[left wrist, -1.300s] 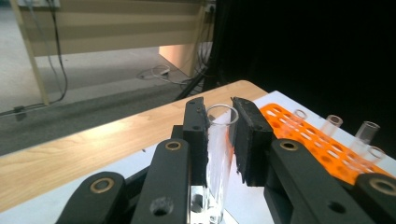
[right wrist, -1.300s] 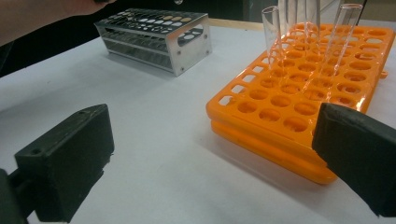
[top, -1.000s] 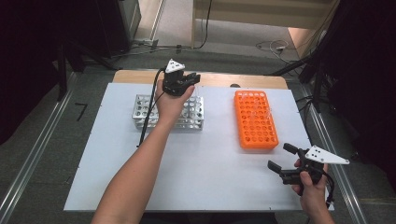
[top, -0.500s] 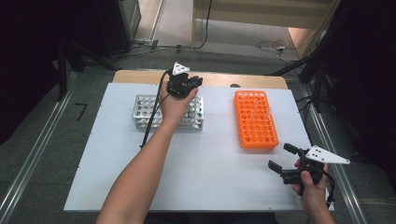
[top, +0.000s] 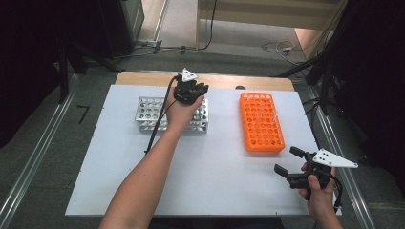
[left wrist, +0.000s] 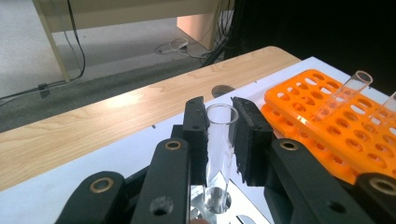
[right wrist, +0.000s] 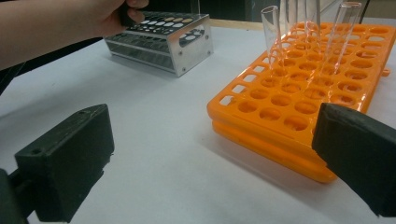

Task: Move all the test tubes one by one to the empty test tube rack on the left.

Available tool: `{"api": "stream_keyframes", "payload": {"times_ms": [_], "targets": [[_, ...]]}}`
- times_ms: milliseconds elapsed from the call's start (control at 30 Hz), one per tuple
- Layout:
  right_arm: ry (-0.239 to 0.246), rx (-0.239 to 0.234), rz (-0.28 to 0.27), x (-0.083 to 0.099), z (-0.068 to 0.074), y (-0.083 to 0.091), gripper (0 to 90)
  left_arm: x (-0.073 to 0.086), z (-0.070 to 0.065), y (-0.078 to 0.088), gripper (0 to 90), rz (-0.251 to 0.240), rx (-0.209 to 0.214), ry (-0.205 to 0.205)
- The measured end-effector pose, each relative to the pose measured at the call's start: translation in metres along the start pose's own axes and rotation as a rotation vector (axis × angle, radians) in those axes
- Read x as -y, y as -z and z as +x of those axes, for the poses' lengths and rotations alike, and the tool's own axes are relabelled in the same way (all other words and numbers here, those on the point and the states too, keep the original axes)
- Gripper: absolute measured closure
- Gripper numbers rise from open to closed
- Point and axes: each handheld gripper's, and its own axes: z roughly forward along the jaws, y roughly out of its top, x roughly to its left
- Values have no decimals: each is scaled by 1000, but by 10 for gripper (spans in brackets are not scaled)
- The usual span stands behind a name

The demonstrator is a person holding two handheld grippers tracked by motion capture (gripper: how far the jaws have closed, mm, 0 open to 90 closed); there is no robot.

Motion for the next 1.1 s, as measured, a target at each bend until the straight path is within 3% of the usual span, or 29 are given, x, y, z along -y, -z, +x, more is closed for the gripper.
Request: {"api": "stream_keyframes", "payload": {"times_ms": [233, 367, 567, 833, 967, 1067, 1100], "targets": [[-2, -1, 1, 0, 0, -1, 0, 5, -2, 0, 758, 11, -6, 13], [-4, -4, 1, 0, 0, -1, 0, 10, -1, -2, 757, 57, 3, 17], [-5, -7, 1, 0, 0, -2, 0, 11, -2, -2, 753, 69, -4, 18], [-9, -7, 6, 1, 0, -2, 0, 11, 1, -5, 718, 122, 15, 37], [-3, -6, 6, 1, -1, -3, 0, 10, 2, -3, 661, 120, 22, 42], [-3, -5, 7, 1, 0, -3, 0, 9, 3, 0, 523, 111, 30, 44], [-3, -5, 7, 1, 0, -3, 0, 9, 3, 1, 523, 102, 33, 46]]}}
